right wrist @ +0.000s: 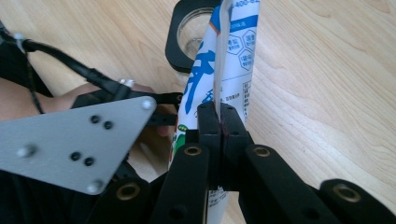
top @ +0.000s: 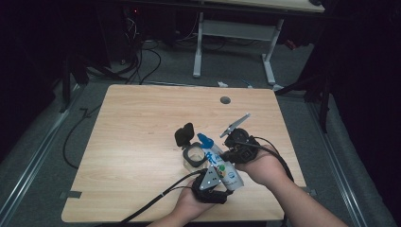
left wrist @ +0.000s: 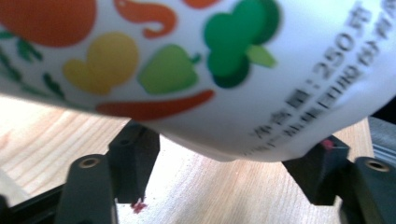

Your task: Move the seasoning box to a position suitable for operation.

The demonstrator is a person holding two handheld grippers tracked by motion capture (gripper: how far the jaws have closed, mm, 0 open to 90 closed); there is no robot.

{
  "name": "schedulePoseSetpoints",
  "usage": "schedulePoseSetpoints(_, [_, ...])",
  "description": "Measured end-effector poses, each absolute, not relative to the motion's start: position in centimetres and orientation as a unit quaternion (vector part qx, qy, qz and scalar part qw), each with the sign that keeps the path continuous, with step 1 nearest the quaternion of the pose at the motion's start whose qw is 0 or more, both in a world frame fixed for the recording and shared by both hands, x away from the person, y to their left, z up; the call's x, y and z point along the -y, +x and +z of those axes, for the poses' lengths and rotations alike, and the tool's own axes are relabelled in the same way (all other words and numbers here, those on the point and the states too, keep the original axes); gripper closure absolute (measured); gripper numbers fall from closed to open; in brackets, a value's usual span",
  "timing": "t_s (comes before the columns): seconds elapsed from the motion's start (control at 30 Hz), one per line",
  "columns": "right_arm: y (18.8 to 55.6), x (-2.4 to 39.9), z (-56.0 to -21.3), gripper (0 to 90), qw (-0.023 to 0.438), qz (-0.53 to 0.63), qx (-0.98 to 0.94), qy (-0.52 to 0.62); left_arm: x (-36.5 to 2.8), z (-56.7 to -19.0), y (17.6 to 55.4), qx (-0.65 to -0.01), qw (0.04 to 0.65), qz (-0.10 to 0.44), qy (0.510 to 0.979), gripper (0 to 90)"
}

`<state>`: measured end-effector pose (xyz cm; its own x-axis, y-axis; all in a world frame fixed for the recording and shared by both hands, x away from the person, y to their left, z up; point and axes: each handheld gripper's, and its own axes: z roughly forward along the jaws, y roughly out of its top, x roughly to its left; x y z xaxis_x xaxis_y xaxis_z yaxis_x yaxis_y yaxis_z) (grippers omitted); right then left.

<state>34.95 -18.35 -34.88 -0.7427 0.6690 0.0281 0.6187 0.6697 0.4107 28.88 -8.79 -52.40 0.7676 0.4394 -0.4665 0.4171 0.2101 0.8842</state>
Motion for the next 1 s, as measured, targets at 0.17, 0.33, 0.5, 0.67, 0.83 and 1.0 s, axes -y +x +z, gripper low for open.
schedulePoseSetpoints(0.17, [34.9,18.5,-34.8,90.0,0.067,0.199,-0.911,0.354,8.5,-52.2,28.5,-0.338,0.703,0.014,0.625,39.0])
schedulePoseSetpoints(0.33, [35.0,18.3,-34.8,90.0,0.066,0.197,-0.913,0.351,7.9,-52.1,27.9,-0.337,0.705,0.023,0.624,44.4])
schedulePoseSetpoints(0.5, [35.2,17.9,-35.0,90.0,0.063,0.195,-0.916,0.344,7.4,-52.1,27.5,-0.338,0.705,0.034,0.623,46.9])
schedulePoseSetpoints(0.67, [35.4,17.2,-35.1,90.0,0.062,0.191,-0.92,0.335,7.0,-52.2,27.1,-0.335,0.703,0.044,0.626,48.6])
schedulePoseSetpoints(0.83, [35.4,16.3,-35.3,90.0,0.058,0.189,-0.924,0.326,6.6,-52.3,26.7,-0.339,0.701,0.053,0.625,48.8])
schedulePoseSetpoints(1.0, [35.6,15.7,-35.1,90.0,0.059,0.191,-0.925,0.323,6.0,-52.1,26.9,-0.345,0.7,0.064,0.622,48.9])
